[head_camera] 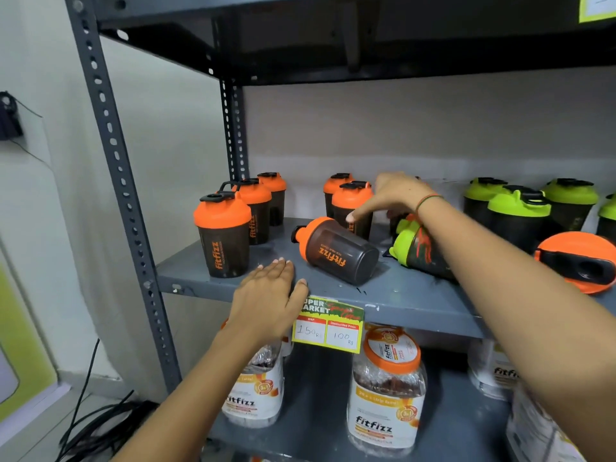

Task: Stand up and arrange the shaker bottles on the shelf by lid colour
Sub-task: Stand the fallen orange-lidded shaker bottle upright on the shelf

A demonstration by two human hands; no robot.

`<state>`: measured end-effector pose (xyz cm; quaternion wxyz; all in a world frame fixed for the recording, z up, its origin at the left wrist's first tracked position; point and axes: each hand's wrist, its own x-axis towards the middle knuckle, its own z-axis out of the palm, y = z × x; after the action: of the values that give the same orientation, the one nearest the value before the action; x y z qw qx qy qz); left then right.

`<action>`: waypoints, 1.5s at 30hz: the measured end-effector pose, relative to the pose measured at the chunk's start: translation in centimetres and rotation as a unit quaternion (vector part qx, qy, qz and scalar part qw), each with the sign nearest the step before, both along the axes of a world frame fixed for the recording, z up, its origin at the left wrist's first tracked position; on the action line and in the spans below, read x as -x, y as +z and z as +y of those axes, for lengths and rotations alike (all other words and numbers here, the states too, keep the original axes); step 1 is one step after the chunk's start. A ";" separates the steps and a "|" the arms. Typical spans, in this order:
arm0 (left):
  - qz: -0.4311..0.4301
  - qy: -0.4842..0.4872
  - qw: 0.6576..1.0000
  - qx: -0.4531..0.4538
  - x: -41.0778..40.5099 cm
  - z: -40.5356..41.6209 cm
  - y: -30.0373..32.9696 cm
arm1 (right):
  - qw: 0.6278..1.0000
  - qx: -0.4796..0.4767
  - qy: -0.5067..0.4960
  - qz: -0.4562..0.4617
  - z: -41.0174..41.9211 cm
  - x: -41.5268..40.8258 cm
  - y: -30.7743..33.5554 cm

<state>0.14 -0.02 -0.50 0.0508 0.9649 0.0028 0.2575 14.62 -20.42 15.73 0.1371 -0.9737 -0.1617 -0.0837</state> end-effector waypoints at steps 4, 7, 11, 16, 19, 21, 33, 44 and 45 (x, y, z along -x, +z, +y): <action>0.000 -0.001 1.000 -0.002 0.0 0.0 0.1 | 0.990 0.010 -0.004 -0.142 -1.5 2.0 3.2; 0.002 0.001 1.000 0.001 0.0 0.0 0.2 | 0.975 -0.073 0.067 -0.198 -0.7 4.3 3.5; 0.005 0.000 1.000 0.002 0.0 -0.1 0.2 | 0.986 -0.008 0.158 -0.043 2.1 7.0 1.4; 0.007 0.000 1.000 0.000 0.1 0.0 0.3 | 0.972 0.198 0.117 -0.048 4.8 6.7 -2.1; 0.009 -0.002 1.000 -0.003 0.0 0.0 0.3 | 0.974 0.200 0.100 -0.030 4.8 6.2 -2.8; 0.009 -0.004 1.000 -0.003 0.1 -0.1 0.3 | 0.979 0.181 0.098 -0.012 4.6 6.0 -3.1; 0.017 0.000 1.000 -0.004 0.3 -0.2 0.5 | 0.935 -0.306 0.169 0.058 3.0 4.7 -4.2; 0.015 0.006 1.000 -0.003 0.2 -0.2 0.4 | 0.885 -0.424 0.193 0.022 3.1 5.9 -8.0; 0.014 0.005 1.000 -0.002 0.2 -0.2 0.4 | 0.885 -0.423 0.192 0.030 3.1 5.9 -8.3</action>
<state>-0.06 -0.26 -0.10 0.0477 0.9685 0.0082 0.2442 8.68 -17.32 7.40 0.5544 -0.7752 -0.2902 -0.0866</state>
